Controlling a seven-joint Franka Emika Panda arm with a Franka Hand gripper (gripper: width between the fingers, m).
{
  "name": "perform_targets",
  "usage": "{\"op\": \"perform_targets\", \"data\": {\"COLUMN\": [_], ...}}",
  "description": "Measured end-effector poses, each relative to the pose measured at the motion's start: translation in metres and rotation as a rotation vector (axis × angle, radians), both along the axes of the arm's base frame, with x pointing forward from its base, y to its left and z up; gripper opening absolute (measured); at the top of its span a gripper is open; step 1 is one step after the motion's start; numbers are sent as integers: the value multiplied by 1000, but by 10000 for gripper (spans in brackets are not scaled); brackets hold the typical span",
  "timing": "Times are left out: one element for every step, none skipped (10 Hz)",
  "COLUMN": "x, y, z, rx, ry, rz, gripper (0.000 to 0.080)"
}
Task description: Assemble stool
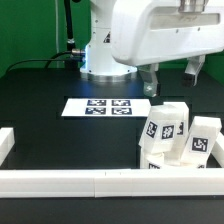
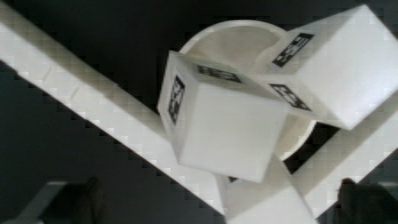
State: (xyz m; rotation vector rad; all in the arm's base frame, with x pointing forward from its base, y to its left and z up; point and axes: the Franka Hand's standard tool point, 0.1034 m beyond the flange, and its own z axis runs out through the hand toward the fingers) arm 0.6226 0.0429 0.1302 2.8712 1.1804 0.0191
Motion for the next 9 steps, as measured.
{"op": "perform_targets", "data": {"x": [0, 0, 1, 4, 4, 6, 6, 6, 7], "y": [-1, -3, -4, -5, -4, -3, -5, -7, -9], "z": [0, 0, 0, -1, -4, -4, -4, -5, -5], "rx": [-3, -10, -18, -48, -68, -94, -98, -103, -115], "ry": [1, 4, 4, -13, -3, -8, -4, 0, 8], "rz": [41, 117, 207, 399, 512, 635, 680, 706, 785], "gripper": [649, 649, 649, 649, 649, 649, 649, 649, 649]}}
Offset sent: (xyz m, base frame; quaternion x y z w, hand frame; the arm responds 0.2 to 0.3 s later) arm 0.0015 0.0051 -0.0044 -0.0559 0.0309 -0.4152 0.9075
